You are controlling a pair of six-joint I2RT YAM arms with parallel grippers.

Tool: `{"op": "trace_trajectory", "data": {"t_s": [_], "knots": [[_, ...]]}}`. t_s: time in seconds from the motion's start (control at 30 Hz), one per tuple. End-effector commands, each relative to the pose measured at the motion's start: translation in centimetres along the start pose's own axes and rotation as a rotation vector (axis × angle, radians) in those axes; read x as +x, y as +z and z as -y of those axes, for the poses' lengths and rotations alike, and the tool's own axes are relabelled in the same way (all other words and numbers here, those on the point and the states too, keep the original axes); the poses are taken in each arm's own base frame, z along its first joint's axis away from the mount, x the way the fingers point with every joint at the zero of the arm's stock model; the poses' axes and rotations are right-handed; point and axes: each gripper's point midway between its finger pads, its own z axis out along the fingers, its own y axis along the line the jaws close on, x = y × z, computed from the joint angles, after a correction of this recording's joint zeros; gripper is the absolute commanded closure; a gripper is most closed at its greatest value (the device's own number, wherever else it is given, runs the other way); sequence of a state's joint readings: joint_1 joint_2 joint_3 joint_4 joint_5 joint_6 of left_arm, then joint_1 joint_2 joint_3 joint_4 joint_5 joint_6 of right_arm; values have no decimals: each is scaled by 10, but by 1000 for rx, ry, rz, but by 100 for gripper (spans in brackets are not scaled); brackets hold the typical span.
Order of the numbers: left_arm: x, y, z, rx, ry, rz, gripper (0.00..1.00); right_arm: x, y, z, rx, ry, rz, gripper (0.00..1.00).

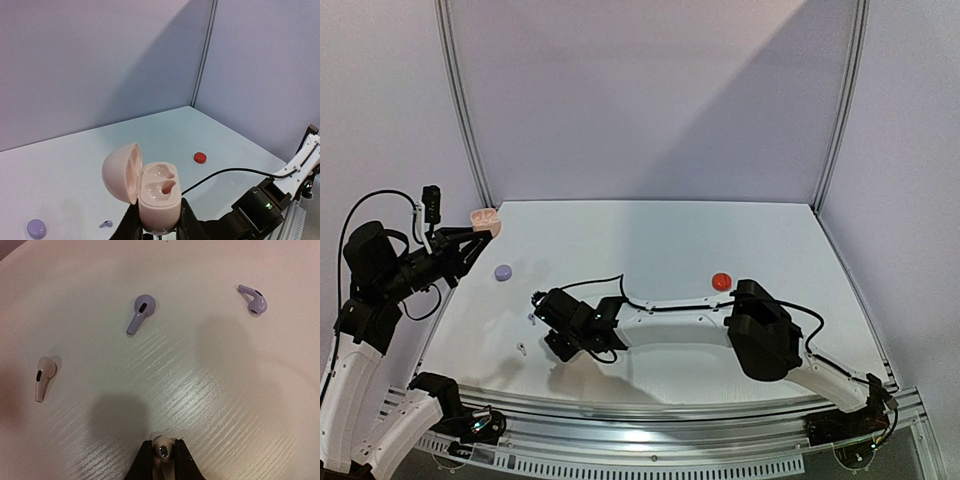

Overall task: Insert the wireless bluetooth earbuds into the charging case
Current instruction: Move the right earbud to the corner of the board.

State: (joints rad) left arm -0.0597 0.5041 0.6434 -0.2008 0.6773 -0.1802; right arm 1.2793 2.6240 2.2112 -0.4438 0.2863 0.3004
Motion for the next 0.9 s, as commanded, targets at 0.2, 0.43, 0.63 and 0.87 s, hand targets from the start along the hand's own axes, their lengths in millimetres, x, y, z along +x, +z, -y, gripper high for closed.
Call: {"op": "trace_trajectory", "data": {"t_s": [0.2,0.43,0.63,0.87], "knots": [[9,0,-3,-4,1,-23,100,75,-31,30,69,-47,-200,96],[10,1,-3,1,9,-23,100,139,-71,65,144,-30,-357,96],[13,2,-3,8,2,-22,100,164,-105,81,162,22,-405,93],[13,2,-3,8,1,-19,100,147,-116,76,137,46,-391,82]]}}
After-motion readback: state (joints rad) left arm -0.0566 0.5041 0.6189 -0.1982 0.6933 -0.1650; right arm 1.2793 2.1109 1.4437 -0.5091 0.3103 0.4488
